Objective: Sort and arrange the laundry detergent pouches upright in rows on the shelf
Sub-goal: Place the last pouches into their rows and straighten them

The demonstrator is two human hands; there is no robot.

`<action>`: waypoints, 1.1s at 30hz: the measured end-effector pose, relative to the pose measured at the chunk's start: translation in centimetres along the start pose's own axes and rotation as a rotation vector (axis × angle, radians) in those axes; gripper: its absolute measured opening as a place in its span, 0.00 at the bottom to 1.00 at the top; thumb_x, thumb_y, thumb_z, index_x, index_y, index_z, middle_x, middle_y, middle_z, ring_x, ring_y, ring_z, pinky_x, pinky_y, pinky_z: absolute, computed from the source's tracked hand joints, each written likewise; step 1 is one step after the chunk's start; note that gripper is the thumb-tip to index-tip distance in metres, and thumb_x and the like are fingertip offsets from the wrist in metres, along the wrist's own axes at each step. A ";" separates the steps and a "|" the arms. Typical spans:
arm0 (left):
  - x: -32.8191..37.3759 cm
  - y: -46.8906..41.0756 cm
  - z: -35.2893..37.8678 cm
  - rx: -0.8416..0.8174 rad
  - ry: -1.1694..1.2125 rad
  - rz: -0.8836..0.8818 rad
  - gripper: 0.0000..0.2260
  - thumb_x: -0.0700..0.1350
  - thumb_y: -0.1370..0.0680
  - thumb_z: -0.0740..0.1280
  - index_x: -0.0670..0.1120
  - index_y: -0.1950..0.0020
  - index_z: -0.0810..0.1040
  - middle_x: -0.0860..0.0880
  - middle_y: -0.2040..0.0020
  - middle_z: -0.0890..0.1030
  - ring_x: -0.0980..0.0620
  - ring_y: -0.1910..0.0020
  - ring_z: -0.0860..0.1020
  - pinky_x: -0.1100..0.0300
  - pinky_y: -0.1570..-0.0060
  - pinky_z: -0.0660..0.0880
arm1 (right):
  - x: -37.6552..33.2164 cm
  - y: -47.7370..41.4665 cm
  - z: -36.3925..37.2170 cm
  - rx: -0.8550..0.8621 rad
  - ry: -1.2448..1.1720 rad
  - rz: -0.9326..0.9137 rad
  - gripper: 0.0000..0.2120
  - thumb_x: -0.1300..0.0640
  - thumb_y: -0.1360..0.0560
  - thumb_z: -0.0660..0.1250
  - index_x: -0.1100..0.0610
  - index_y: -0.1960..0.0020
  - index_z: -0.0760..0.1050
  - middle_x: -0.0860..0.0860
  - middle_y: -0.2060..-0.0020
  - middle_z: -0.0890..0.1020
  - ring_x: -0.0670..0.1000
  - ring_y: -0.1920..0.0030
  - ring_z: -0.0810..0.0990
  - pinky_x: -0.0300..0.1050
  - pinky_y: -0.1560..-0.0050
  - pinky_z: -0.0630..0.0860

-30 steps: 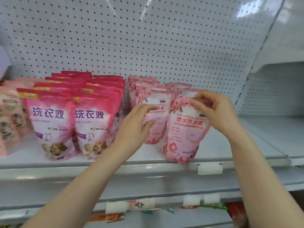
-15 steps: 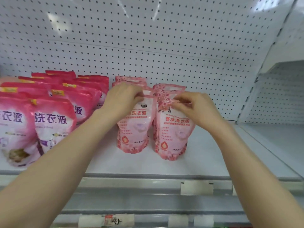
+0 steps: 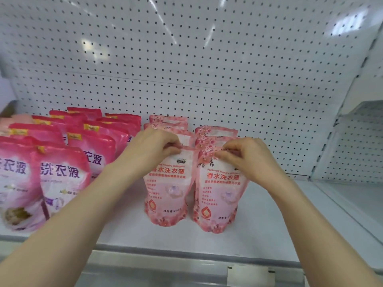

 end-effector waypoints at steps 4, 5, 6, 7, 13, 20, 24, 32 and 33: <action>-0.2 0.0 -0.1 0.000 0.007 0.012 0.04 0.48 0.25 0.70 0.50 0.55 0.84 0.60 0.66 0.78 0.61 0.66 0.74 0.59 0.59 0.73 | 0.3 -0.3 0.2 -0.101 -0.040 0.005 0.23 0.41 0.25 0.69 0.53 0.72 0.69 0.47 0.78 0.67 0.46 0.74 0.63 0.45 0.68 0.63; -0.4 0.0 -0.1 0.003 0.013 0.012 0.03 0.48 0.25 0.70 0.51 0.55 0.84 0.61 0.68 0.76 0.64 0.68 0.73 0.63 0.62 0.70 | 0.3 -0.3 0.3 -0.159 -0.080 0.017 0.21 0.39 0.27 0.69 0.53 0.71 0.74 0.46 0.78 0.69 0.45 0.74 0.64 0.43 0.68 0.63; -0.6 -0.1 -0.3 0.003 0.017 0.009 0.03 0.48 0.25 0.70 0.51 0.55 0.84 0.61 0.70 0.75 0.65 0.69 0.72 0.66 0.65 0.67 | 0.2 -0.3 0.2 -0.204 -0.152 0.034 0.20 0.36 0.29 0.69 0.51 0.67 0.79 0.45 0.77 0.72 0.45 0.74 0.66 0.42 0.68 0.65; -0.8 -0.1 -0.3 -0.005 0.017 0.007 0.03 0.49 0.25 0.70 0.52 0.55 0.84 0.61 0.70 0.76 0.66 0.69 0.72 0.69 0.66 0.65 | 0.0 -0.5 -0.2 -0.215 -0.243 0.052 0.18 0.35 0.30 0.68 0.49 0.64 0.83 0.44 0.74 0.77 0.46 0.72 0.70 0.43 0.66 0.68; -1.2 -0.9 -0.4 -0.145 0.113 -0.019 0.14 0.62 0.26 0.64 0.55 0.52 0.84 0.56 0.59 0.84 0.64 0.67 0.77 0.61 0.60 0.78 | 1.8 -5.0 -2.2 -0.039 -0.209 0.029 0.06 0.49 0.26 0.72 0.49 0.53 0.85 0.41 0.59 0.85 0.36 0.59 0.79 0.34 0.56 0.71; -5.6 -6.5 0.7 -0.168 0.027 -0.144 0.11 0.52 0.24 0.68 0.53 0.43 0.82 0.54 0.46 0.83 0.59 0.52 0.79 0.62 0.49 0.74 | 4.6 -8.0 2.5 -0.241 -0.042 0.100 0.10 0.51 0.27 0.74 0.55 0.64 0.83 0.45 0.76 0.73 0.46 0.73 0.67 0.43 0.66 0.66; -6.4 -7.5 2.5 -0.257 -0.078 -0.157 0.06 0.48 0.25 0.70 0.53 0.49 0.83 0.56 0.53 0.83 0.56 0.57 0.80 0.58 0.53 0.76 | 4.7 -8.4 2.7 -0.219 -0.073 0.095 0.06 0.51 0.27 0.74 0.52 0.61 0.85 0.45 0.71 0.82 0.47 0.69 0.78 0.46 0.62 0.75; -6.1 -7.2 2.1 -0.202 0.021 -0.152 0.03 0.47 0.26 0.72 0.51 0.54 0.85 0.57 0.59 0.82 0.57 0.58 0.80 0.62 0.55 0.74 | 4.4 -8.7 3.4 -0.292 -0.161 0.054 0.10 0.53 0.27 0.74 0.49 0.67 0.82 0.46 0.73 0.80 0.43 0.73 0.72 0.38 0.67 0.69; -6.1 -7.2 2.0 -0.195 0.027 -0.150 0.03 0.47 0.26 0.72 0.51 0.54 0.85 0.57 0.60 0.82 0.57 0.58 0.80 0.61 0.54 0.74 | 4.4 -8.7 3.4 -0.288 -0.161 0.055 0.08 0.53 0.27 0.74 0.50 0.65 0.83 0.46 0.72 0.82 0.42 0.73 0.73 0.38 0.66 0.70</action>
Point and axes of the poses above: each hand's wrist, its own y-axis away from the middle knuckle, its own z-axis out of the palm, x = y × z, the point moved 10 cm from there along -y, towards the middle knuckle
